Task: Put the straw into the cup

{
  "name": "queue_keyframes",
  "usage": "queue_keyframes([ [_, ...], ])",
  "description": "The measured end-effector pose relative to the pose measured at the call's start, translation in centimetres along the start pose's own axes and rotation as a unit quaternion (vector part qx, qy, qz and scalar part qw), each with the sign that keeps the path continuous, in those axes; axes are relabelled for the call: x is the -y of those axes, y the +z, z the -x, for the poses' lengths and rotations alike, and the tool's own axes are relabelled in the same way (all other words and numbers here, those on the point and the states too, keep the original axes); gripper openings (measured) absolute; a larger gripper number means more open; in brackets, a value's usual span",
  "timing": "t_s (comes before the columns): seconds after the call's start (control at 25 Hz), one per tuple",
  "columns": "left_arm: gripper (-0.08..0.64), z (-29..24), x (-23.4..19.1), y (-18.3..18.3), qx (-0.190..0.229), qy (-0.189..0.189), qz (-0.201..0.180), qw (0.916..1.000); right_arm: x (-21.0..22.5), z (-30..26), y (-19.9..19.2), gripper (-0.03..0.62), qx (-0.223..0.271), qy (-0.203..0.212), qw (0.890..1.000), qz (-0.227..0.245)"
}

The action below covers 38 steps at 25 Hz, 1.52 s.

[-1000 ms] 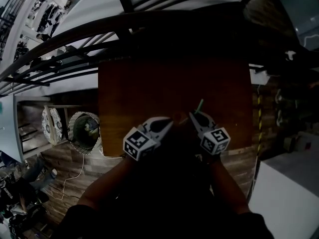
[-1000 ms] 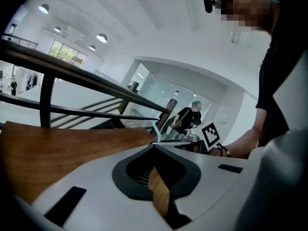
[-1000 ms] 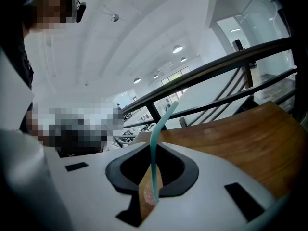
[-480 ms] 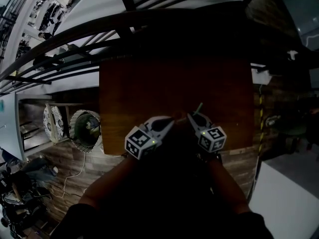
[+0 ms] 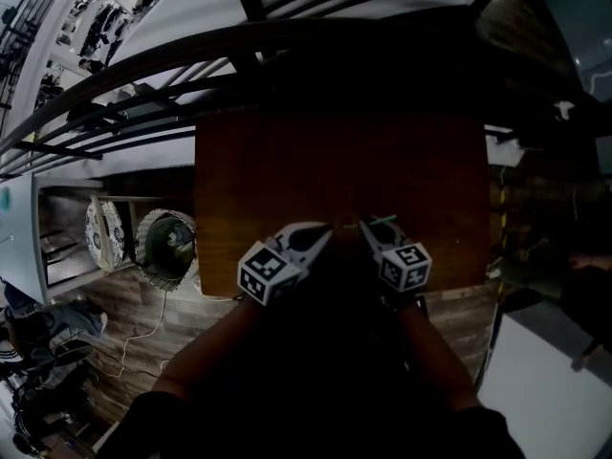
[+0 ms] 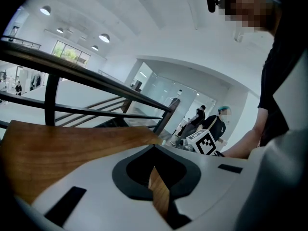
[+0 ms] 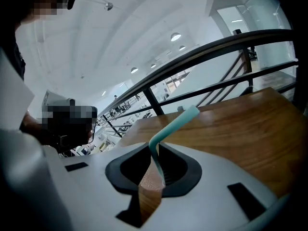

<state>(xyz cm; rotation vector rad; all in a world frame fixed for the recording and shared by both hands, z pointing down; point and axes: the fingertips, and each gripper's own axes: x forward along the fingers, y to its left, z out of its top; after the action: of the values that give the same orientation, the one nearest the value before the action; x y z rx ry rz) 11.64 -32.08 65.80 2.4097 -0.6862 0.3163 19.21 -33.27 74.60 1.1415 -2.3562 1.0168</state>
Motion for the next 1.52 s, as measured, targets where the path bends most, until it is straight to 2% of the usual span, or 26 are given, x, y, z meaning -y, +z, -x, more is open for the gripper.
queue_keyframes([
  [0.44,0.011,0.5,0.9,0.2,0.002,-0.012,-0.005,0.9999,1.4,0.2,-0.9,0.120,-0.002,-0.031,1.000,-0.004],
  [0.88,0.011,1.8,2.7,-0.1,-0.002,-0.027,-0.023,0.9994,1.2,1.8,-1.5,0.144,0.009,-0.054,0.998,-0.024],
  [1.24,0.011,2.5,4.0,-0.2,-0.006,-0.049,-0.039,0.9980,2.0,3.5,-2.7,0.156,0.026,-0.096,0.995,-0.031],
  [1.52,0.011,4.4,4.6,0.0,-0.003,-0.062,-0.057,0.9964,0.5,5.2,-2.1,0.156,0.056,-0.120,0.991,-0.034],
])
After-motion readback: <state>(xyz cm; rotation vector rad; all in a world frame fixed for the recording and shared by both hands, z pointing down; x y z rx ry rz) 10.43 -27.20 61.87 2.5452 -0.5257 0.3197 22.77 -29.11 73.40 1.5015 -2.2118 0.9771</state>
